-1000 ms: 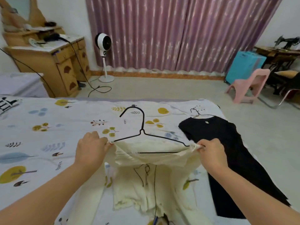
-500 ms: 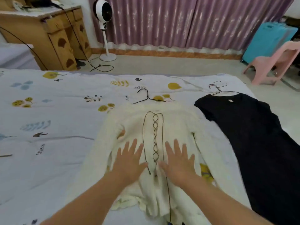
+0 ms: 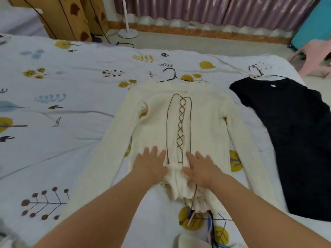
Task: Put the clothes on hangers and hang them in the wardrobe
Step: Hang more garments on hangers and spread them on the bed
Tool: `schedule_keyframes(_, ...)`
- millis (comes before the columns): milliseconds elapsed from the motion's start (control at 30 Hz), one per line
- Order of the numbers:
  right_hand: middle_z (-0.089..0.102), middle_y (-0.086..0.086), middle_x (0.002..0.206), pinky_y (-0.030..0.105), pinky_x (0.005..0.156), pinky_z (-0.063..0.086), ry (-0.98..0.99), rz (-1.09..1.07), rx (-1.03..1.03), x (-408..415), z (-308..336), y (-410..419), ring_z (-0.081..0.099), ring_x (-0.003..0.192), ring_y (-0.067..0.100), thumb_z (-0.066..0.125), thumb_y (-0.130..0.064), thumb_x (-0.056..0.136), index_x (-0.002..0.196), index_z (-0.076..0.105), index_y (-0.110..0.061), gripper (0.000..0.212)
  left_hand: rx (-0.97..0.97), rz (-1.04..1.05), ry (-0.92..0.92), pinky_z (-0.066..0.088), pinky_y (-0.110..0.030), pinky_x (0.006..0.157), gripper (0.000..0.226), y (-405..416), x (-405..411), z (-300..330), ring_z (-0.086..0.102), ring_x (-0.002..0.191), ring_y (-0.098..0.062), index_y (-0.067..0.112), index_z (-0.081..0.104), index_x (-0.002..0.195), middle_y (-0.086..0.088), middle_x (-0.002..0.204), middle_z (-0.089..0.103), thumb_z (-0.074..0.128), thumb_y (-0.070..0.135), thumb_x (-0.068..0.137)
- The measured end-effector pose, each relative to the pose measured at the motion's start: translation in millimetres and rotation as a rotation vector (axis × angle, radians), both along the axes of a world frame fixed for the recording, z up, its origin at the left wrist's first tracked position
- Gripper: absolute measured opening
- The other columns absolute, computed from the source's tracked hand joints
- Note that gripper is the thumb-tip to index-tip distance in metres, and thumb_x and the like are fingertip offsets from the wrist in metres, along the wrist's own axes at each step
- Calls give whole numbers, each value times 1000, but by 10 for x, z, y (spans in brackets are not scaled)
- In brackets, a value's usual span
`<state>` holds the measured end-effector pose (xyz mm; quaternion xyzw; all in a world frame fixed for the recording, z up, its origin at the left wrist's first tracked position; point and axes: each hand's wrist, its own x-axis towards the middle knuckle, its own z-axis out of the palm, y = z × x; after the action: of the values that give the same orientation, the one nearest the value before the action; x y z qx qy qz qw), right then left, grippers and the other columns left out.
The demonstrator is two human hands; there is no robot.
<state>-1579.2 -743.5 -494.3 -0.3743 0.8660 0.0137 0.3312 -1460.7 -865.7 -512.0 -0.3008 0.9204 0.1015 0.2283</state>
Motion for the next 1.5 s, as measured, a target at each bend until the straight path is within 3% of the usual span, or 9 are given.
schedule_keyframes(100, 41, 9, 138, 37, 97, 40, 80, 61, -62, 177, 320, 240, 43, 123, 28, 29, -42, 100, 148, 13, -23, 54, 44, 8, 63, 38, -33, 91, 33, 259, 148, 365, 48, 115, -26, 11, 44, 125, -9, 130, 45, 31, 25, 98)
schedule_keyframes(300, 56, 2, 105, 31, 71, 33, 134, 198, -93, 825, 977, 935, 54, 105, 26, 35, -24, 98, 108, 52, -13, 22, 214, 44, 149, 31, -21, 93, 35, 841, 878, 1007, 46, 121, -15, 15, 47, 130, -1, 133, 50, 30, 25, 100)
schedule_keyframes(733, 56, 4, 128, 29, 91, 41, -61, 222, -224, 2528, 2126, 2020, 51, 117, 21, 37, -24, 97, 131, 48, -20, 36, 143, 269, 46, 32, -19, 71, 35, 1815, 3079, 2083, 51, 112, -16, 14, 49, 127, 1, 119, 56, 33, 29, 100)
schedule_keyframes(867, 54, -1, 128, 27, 89, 39, -123, 256, -215, 3059, 2080, 2254, 49, 119, 16, 37, -26, 96, 131, 47, -23, 37, 150, 370, 56, 31, -20, 65, 25, 1989, 3729, 2116, 52, 104, -16, 20, 56, 104, 8, 92, 54, 33, 26, 99)
schedule_keyframes(967, 54, -2, 129, 24, 91, 37, -155, 312, -204, 3389, 2013, 2308, 48, 120, 14, 37, -27, 97, 131, 47, -23, 36, 100, 435, 36, 36, -21, 83, 33, 2002, 4161, 2113, 50, 114, -16, 13, 51, 124, -3, 125, 54, 31, 23, 99)
schedule_keyframes(1200, 51, 2, 131, 26, 94, 37, -141, 383, -155, 4022, 1777, 1928, 46, 122, 18, 36, -25, 98, 132, 46, -21, 36, -31, 623, -31, 42, -30, 93, 36, 1746, 5033, 1926, 47, 119, -21, 16, 44, 128, -3, 129, 49, 34, 28, 96)
schedule_keyframes(1333, 48, 3, 128, 26, 77, 31, -88, 404, -149, 4382, 1538, 1532, 44, 119, 20, 36, -23, 98, 132, 44, -20, 35, -127, 616, -69, 38, -32, 97, 45, 1421, 5461, 1640, 40, 125, -20, 19, 31, 138, -1, 142, 36, 31, 37, 97)
schedule_keyframes(1433, 45, 2, 126, 27, 73, 29, -3, 385, -170, 4625, 1293, 1181, 44, 115, 20, 37, -20, 97, 128, 43, -19, 32, -105, 659, -94, 25, -39, 110, 60, 1081, 5725, 1322, 21, 139, -26, 20, 16, 146, -6, 155, 15, 17, 50, 94)
schedule_keyframes(1500, 50, 3, 120, 29, 70, 30, 61, 341, -215, 4784, 1168, 926, 49, 108, 22, 43, -12, 91, 121, 49, -17, 31, -73, 675, -87, 13, -46, 114, 91, 868, 5866, 1145, 7, 143, -30, 23, 8, 149, -5, 157, 4, -7, 65, 70)
